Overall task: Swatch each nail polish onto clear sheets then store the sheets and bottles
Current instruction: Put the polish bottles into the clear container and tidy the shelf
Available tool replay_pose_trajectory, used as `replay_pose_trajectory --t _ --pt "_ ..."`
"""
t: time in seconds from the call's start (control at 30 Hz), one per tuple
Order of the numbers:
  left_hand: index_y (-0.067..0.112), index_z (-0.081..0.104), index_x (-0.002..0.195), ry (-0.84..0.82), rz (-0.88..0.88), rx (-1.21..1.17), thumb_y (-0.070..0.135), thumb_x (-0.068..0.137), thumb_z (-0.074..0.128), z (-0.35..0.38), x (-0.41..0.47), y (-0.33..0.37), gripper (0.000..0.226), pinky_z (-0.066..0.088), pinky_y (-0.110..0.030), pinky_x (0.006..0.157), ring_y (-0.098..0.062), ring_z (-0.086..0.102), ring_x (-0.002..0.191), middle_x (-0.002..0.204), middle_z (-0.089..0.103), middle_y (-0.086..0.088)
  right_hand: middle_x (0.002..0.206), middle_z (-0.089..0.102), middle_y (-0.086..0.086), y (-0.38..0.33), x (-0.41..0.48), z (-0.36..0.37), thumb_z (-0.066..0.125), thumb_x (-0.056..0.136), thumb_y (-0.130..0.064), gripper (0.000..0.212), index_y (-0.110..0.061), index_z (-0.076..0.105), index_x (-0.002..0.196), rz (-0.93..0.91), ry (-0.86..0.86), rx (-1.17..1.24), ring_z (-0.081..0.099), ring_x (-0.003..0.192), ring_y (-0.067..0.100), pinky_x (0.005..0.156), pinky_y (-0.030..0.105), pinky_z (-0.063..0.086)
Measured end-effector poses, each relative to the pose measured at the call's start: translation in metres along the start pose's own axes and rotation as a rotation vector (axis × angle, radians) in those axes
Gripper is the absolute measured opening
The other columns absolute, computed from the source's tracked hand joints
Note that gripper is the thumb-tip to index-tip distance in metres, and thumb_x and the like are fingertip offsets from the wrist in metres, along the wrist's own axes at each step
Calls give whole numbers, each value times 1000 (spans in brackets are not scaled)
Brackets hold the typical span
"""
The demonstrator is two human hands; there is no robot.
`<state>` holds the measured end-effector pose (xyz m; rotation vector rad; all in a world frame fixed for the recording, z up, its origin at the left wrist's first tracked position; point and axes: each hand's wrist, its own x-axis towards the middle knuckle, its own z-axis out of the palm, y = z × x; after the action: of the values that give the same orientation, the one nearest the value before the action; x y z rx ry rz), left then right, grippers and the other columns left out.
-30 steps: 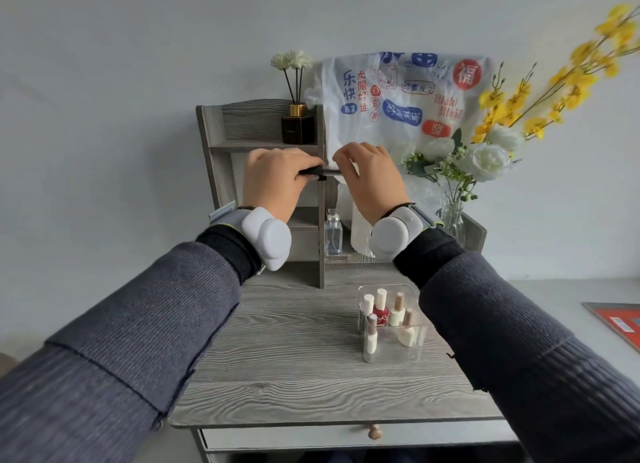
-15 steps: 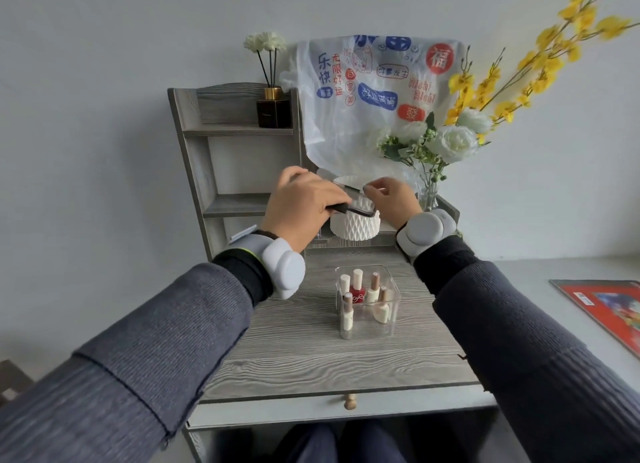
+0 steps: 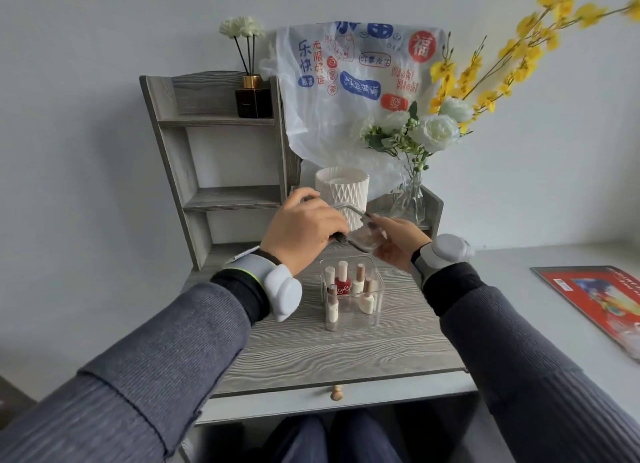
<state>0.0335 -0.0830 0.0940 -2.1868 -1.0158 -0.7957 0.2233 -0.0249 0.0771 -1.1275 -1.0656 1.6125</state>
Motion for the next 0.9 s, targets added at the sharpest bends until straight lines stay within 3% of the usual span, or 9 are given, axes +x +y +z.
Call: replay_pose_trajectory --t 0.2,0.33,0.5,0.67,0.9 --pt "22 71 77 -92 81 107 1 71 69 16 -22 -6 22 41 -30 91 -16 66 72 81 71 9 61 67 5 19 4 -18 64 89 -2 6 -7 66 91 -33 45 -25 56 51 11 47 20 44" --pt "22 73 78 -109 84 127 3 69 75 28 -38 -9 21 51 -30 83 -17 68 81 81 71 9 77 68 10 29 3 -28 67 87 -5 4 -6 68 84 16 40 -153 52 56 13 49 19 43" --pt "22 74 75 -132 112 155 4 70 77 46 -52 -5 20 45 -28 80 -14 67 78 76 71 11 82 65 12 39 3 -38 68 89 -16 10 -6 66 88 -45 89 -289 52 53 12 51 21 42" --pt "21 76 81 -112 122 130 1 70 75 55 -66 -4 23 44 -26 78 -14 68 76 80 73 10 76 71 12 45 2 -40 71 87 -20 28 2 63 102 -140 104 -387 55 51 12 53 22 48" --pt "19 78 87 -105 117 29 3 69 64 54 -69 -5 28 55 -24 71 -13 71 75 84 74 8 64 66 4 49 5 -38 74 85 -21 22 -3 64 94 -306 192 -633 59 45 10 56 26 57"
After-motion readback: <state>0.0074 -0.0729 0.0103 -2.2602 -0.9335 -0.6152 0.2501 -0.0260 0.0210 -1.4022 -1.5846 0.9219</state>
